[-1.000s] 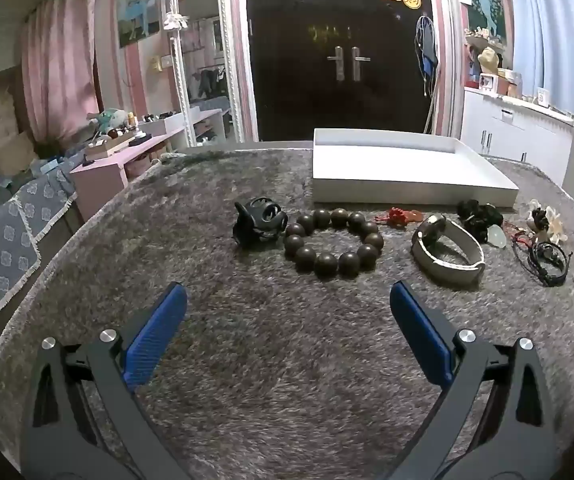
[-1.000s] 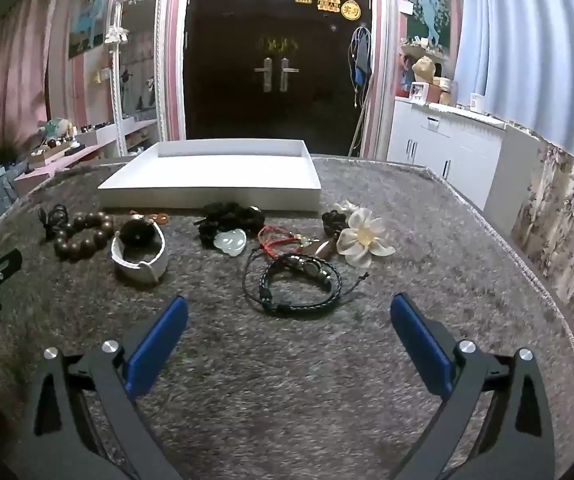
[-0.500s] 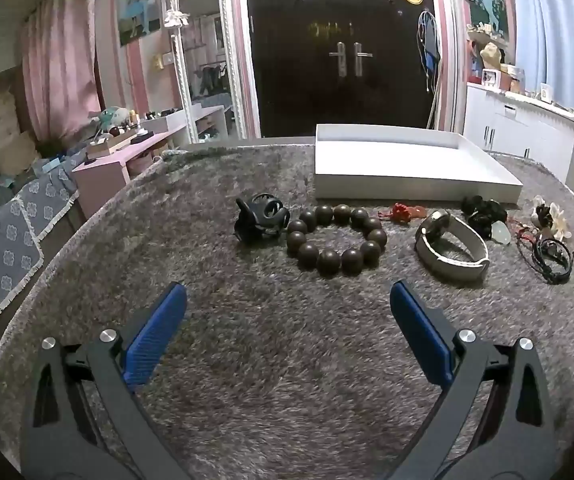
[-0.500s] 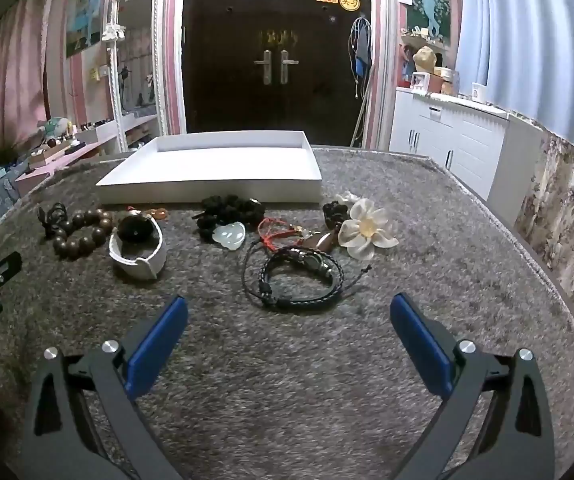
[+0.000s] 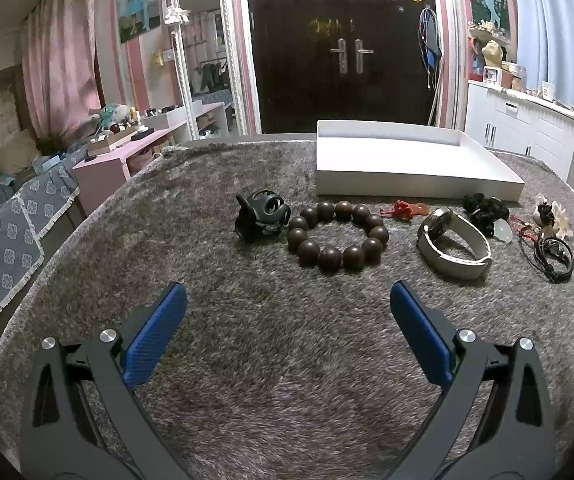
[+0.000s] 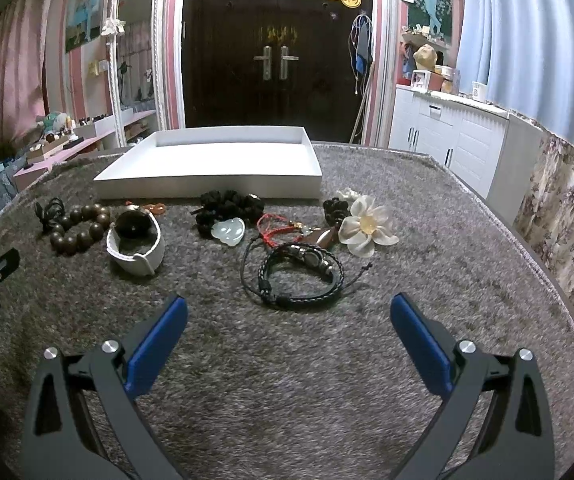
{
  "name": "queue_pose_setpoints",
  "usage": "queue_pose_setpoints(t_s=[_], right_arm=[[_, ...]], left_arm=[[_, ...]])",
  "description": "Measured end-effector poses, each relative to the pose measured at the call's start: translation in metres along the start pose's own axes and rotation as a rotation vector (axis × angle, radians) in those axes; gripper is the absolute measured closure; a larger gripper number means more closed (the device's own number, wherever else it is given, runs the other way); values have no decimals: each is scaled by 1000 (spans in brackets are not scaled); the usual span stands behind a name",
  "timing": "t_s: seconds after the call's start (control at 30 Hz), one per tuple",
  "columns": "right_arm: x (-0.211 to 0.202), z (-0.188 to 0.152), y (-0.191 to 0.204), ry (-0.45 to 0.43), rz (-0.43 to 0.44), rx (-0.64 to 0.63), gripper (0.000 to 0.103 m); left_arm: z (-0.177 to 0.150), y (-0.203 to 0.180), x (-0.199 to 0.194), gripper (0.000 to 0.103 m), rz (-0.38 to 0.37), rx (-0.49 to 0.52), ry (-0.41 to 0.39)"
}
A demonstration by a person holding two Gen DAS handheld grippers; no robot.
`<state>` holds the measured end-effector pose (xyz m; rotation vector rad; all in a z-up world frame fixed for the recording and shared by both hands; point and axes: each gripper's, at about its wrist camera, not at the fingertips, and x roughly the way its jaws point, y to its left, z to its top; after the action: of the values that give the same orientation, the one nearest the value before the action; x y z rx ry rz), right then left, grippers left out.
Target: Organize jewelry
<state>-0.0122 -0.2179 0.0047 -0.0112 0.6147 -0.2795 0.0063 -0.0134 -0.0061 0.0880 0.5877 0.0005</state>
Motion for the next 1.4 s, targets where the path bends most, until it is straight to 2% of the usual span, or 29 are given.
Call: queue_pose_setpoints(t_s=[1.4], right_arm=[[0, 3, 1, 8, -3, -4, 2]], left_arm=[[1, 1, 4, 3, 11, -5, 17]])
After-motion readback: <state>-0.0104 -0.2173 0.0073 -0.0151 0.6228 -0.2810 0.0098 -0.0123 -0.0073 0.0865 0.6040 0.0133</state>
